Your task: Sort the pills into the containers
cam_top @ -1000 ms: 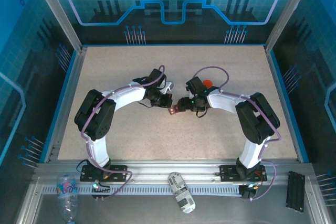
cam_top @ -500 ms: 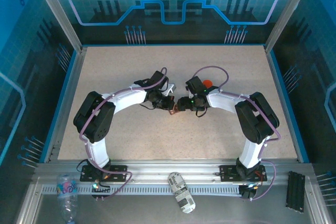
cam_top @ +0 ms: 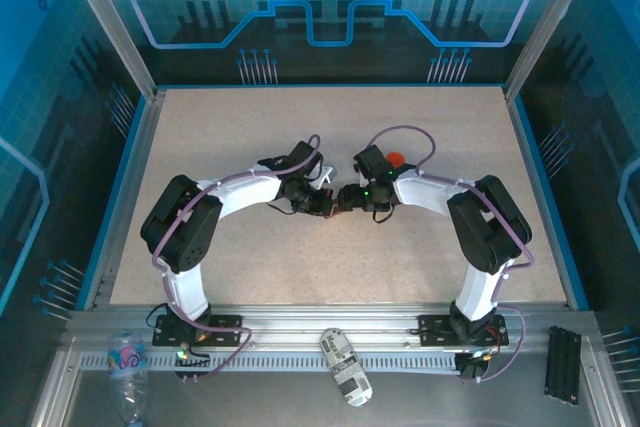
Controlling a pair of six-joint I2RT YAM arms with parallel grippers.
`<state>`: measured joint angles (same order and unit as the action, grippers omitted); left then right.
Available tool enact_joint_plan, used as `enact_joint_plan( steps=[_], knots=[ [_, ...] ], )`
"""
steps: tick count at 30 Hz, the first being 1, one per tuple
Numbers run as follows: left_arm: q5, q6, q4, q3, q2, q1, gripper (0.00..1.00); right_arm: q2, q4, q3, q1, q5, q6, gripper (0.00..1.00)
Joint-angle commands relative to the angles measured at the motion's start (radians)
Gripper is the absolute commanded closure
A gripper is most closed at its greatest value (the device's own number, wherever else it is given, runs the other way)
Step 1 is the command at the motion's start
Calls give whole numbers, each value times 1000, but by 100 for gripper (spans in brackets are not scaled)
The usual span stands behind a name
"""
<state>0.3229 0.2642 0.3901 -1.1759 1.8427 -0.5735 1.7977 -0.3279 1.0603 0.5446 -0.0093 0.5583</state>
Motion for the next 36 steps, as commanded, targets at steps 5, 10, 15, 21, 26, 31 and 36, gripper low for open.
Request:
enact_joint_plan(
  steps=[5, 10, 15, 21, 26, 31, 36],
  knots=[
    [12, 15, -8, 9, 13, -8, 100, 42, -35, 1, 12, 9, 12, 24],
    [-1, 12, -9, 12, 29, -10, 100, 44, -36, 1, 12, 9, 13, 24],
    [-13, 9, -6, 16, 40, -12, 100, 45, -35, 1, 11, 9, 12, 24],
    [-50, -1, 14, 4, 52, -19, 100, 48, -36, 3, 11, 8, 14, 24],
    [-76, -5, 27, -2, 66, -22, 100, 49, -36, 3, 11, 8, 15, 24],
    [-90, -6, 33, -8, 69, -23, 100, 49, -37, 4, 10, 9, 14, 24],
    [-90, -9, 42, -25, 54, -23, 100, 51, -43, 16, 11, 6, 9, 24]
  ],
)
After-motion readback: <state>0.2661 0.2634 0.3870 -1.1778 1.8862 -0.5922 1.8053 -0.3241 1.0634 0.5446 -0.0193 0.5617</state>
